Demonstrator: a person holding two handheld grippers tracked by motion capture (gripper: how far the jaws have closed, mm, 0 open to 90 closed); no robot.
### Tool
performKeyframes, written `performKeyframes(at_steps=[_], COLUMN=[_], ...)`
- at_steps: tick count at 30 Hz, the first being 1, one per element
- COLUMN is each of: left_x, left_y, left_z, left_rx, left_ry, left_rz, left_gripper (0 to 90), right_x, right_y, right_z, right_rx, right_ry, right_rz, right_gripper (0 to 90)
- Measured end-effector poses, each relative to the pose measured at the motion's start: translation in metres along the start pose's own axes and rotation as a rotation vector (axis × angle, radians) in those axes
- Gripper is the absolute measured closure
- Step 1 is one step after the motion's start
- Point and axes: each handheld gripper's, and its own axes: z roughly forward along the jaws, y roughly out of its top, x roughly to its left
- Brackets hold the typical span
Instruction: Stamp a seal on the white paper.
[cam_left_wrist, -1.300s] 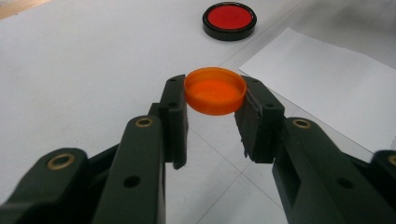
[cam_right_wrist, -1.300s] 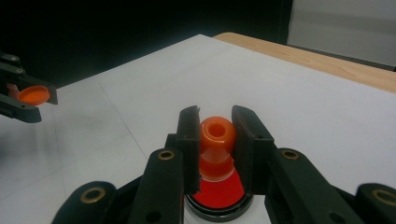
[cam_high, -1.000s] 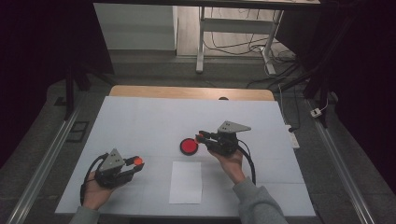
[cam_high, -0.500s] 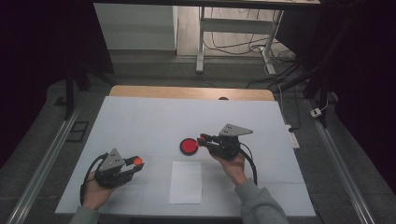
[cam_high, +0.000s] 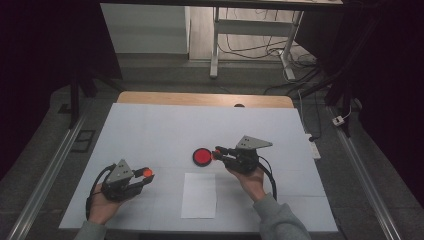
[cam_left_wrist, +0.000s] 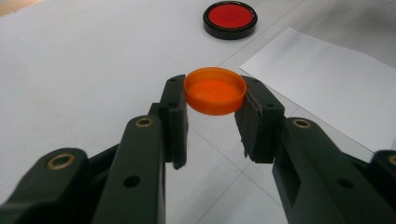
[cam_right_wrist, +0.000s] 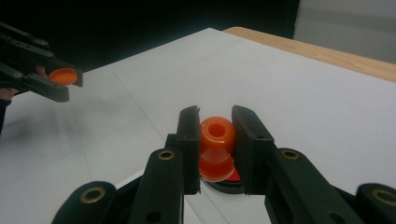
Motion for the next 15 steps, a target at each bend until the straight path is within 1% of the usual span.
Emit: performKeyframes(at_steps=[8, 15], left_x=[0.000, 0.000], left_y=[0.000, 0.000], left_z=[0.000, 0.000], left_rx=[0.002, 0.002], left_ry=[-0.001, -0.001], left_rz=[0.000, -0.001], left_gripper=[64.8, 64.8], right_x=[0.007, 0.011], right_y=[0.000, -0.003], right_z=[-0.004, -0.006], right_rx=[-0.008, -0.002], right_ry=[0.016, 0.034], right_rz=[-0.014, -0.020], right_gripper=[73.1, 73.1])
